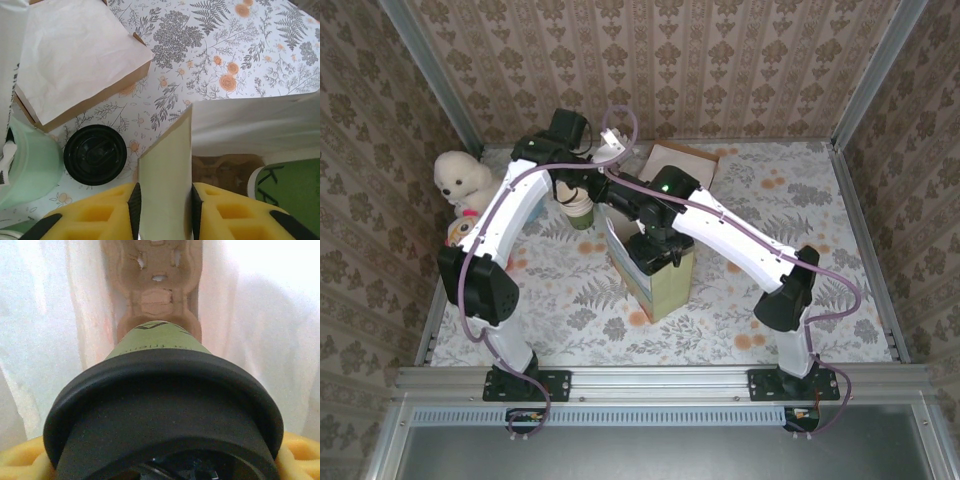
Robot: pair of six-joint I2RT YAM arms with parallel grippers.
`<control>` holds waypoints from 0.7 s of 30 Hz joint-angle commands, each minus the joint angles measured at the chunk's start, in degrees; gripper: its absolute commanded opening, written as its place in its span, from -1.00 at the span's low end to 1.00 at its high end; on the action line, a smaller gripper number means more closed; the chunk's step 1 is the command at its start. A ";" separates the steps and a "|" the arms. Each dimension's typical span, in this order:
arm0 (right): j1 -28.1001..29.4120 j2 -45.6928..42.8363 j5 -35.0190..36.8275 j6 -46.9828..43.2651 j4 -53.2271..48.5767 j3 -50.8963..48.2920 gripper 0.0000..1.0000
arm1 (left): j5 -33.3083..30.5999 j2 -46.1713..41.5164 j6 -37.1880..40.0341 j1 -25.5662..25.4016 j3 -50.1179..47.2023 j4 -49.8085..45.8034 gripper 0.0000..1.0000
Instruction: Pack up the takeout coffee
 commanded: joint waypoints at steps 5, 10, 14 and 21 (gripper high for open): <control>-0.44 4.88 0.12 0.00 -4.97 3.56 0.18 | 1.43 -0.49 1.20 -0.07 0.82 -0.80 -0.67; -0.88 5.95 0.47 -0.39 -5.42 4.43 0.14 | 3.99 -0.20 1.54 -0.07 0.85 -0.81 -0.76; -1.18 6.92 -0.11 -1.10 -5.45 4.72 0.14 | 5.40 -0.20 1.32 -0.06 0.96 -0.58 -0.92; -1.96 7.92 -0.22 -1.47 -4.94 4.55 0.14 | 5.50 0.14 1.14 -0.07 1.08 -1.19 -1.00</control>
